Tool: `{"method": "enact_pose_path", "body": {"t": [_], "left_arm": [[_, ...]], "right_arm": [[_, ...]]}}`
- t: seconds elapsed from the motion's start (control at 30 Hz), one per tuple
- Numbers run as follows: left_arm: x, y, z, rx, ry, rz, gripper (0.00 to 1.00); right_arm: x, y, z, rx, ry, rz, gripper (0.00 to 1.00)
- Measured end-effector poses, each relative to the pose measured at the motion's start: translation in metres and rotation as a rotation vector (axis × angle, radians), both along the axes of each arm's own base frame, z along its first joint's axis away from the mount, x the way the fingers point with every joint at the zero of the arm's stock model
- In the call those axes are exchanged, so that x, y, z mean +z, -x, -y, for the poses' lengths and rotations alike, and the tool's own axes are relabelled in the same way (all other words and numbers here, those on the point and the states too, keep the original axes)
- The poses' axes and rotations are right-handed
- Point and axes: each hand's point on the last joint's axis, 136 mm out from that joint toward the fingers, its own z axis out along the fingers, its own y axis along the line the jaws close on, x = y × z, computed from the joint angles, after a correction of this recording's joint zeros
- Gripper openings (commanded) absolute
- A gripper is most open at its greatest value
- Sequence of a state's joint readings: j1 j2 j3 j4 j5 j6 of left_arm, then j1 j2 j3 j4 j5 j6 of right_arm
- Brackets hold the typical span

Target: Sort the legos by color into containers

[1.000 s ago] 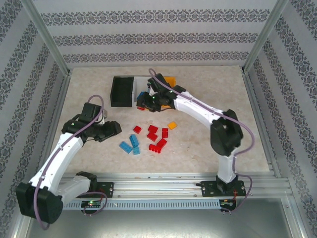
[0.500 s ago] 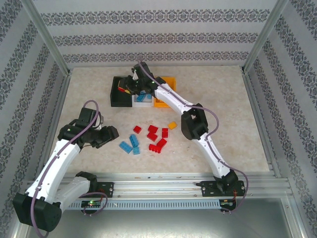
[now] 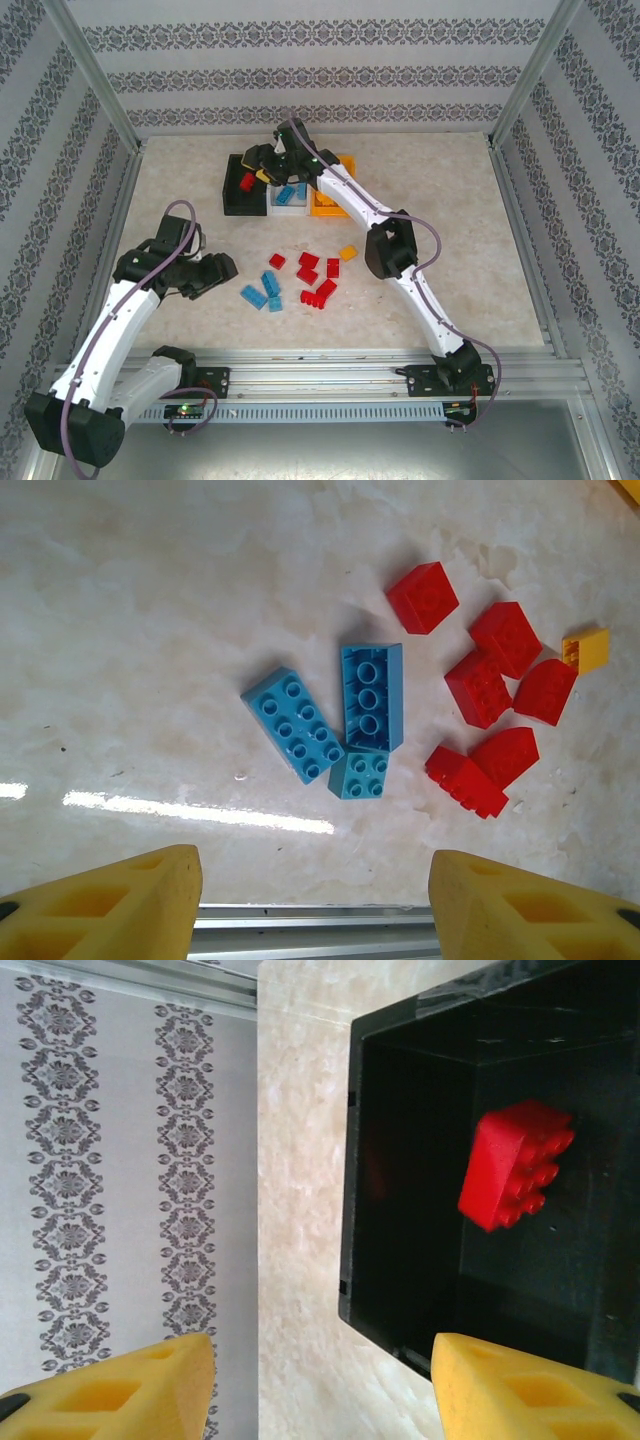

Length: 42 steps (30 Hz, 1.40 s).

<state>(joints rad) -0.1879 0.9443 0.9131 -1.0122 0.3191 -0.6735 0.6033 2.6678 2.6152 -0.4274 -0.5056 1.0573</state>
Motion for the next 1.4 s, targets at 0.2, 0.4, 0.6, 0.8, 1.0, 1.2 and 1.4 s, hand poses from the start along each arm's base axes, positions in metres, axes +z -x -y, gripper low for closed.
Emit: {"method": "enact_pose_path", "body": {"t": [0.2,0.4,0.6,0.8,1.0,1.2,1.4], "left_arm": [[0.003,-0.021,0.005,-0.063,-0.038,-0.012,0.62],[-0.029,-0.054,0.039,-0.265,-0.127,-0.097,0.62],[-0.07,-0.093,0.074,-0.5,-0.217,-0.125,0.61],[-0.097,-0.12,0.086,-0.644,-0.278,-0.124,0.61],[-0.116,-0.134,0.095,-0.734,-0.319,-0.127,0.61],[-0.13,-0.136,0.102,-0.784,-0.328,-0.142,0.61],[-0.137,-0.132,0.107,-0.807,-0.335,-0.155,0.6]], "right_arm": [[0.02,0.046,0.036,0.036,0.13,-0.038,0.59],[0.068,0.148,0.126,0.042,0.276,-0.02,0.61],[0.036,0.232,0.207,0.003,0.397,-0.098,0.61],[-0.033,0.283,0.245,-0.005,0.518,-0.266,0.61],[-0.039,0.301,0.249,-0.014,0.529,-0.275,0.63],[-0.048,0.307,0.243,0.002,0.55,-0.294,0.63],[-0.058,0.307,0.243,0.009,0.57,-0.318,0.64]]}}
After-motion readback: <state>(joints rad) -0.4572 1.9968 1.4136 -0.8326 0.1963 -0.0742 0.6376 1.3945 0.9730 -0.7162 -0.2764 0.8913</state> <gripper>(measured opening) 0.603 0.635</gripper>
